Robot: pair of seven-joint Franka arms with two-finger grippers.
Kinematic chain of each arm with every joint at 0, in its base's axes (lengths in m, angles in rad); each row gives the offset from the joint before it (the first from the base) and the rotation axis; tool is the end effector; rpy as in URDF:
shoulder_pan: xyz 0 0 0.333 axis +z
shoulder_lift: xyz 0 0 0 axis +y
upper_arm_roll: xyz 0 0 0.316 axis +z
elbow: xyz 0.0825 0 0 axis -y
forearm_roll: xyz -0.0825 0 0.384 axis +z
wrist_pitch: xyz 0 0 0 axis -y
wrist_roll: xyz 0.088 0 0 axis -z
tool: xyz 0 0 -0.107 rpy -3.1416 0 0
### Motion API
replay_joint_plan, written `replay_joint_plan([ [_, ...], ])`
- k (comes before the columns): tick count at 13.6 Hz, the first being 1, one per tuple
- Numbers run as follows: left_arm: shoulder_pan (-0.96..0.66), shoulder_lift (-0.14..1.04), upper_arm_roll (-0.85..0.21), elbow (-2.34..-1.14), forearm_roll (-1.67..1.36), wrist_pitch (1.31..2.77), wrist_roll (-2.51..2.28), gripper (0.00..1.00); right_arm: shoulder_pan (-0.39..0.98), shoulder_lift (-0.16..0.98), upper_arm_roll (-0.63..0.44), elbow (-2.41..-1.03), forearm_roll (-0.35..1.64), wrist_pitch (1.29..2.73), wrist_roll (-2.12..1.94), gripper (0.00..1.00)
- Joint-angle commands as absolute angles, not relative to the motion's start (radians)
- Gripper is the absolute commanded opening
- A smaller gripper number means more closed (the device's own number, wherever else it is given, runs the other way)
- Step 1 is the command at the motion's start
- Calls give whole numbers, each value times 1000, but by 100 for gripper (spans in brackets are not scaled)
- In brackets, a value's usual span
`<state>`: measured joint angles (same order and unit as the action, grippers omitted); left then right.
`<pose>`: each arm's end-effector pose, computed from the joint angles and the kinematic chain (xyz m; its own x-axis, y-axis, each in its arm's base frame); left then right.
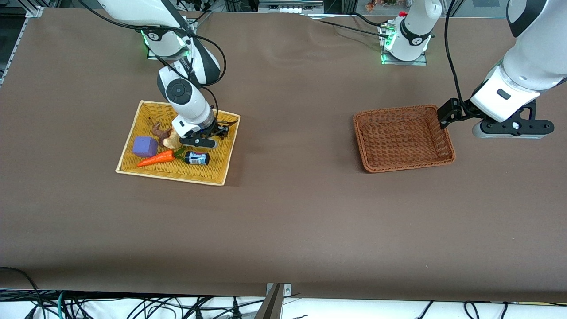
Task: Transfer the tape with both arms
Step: 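Close the right gripper on the yellow tape roll and lift it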
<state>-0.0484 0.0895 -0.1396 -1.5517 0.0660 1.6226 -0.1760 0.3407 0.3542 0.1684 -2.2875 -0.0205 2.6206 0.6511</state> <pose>0.5767 -0.0993 0.5877 0.9998 -0.0153 -0.0082 -0.0158 -0.9983 -0.0557 0.4612 0.2608 0.1972 0.9903 -0.1328 -0.0416 -0.1341 -0.9905 -0.0290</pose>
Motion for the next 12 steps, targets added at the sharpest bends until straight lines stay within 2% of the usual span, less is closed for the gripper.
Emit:
replay_joint_plan([
  [1,-40,72,-147,-1566,60,1626,-167,100,345,341,170,-2295,-32,2634,672,0],
  [4,-40,72,-147,-1566,60,1624,-167,100,345,325,169,-2287,-32,2632,666,0],
  [6,-40,72,-147,-1566,60,1625,-169,100,344,275,164,-2254,-32,2561,663,0],
  [10,-40,72,-147,-1566,60,1626,-167,100,344,174,158,-2048,-34,2208,658,0],
  [12,-40,72,-147,-1566,60,1626,-167,100,344,167,164,-1930,-34,2068,660,0],
])
